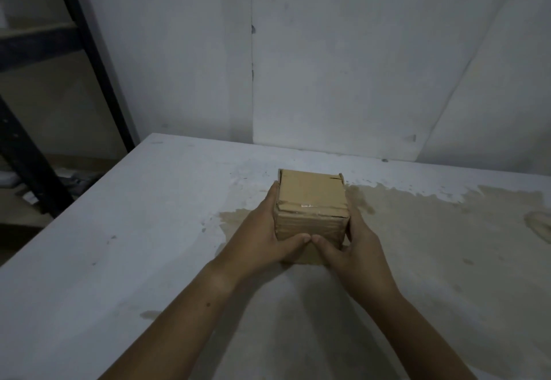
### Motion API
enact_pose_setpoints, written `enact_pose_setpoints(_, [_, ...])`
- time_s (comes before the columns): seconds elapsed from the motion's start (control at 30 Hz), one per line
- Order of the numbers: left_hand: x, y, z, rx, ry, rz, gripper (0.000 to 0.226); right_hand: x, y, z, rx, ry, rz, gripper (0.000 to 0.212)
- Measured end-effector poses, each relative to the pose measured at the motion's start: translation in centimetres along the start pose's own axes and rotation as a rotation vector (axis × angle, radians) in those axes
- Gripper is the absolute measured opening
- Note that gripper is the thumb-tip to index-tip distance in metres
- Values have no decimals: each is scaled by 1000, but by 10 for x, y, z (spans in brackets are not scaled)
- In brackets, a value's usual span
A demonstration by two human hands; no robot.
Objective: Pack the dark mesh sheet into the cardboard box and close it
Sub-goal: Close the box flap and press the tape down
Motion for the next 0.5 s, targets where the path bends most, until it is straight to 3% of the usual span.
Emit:
enact_pose_setpoints(0.17, [2, 2, 12, -3, 23, -5, 81, 0, 0, 9, 34, 38, -3, 62])
enact_pose_setpoints(0.5, [-8, -4, 26, 24, 154, -34, 86, 11, 25, 34, -66, -36, 65, 103])
Point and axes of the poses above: each hand's wrist, its own z-axis towards the middle knuckle, its own x-axis out of the back of the hand, y = z × x, the point moved 3 cm from there along z, towards the middle knuckle, and after that the axes turned 6 degrees about -y, right-handed, at the moved point
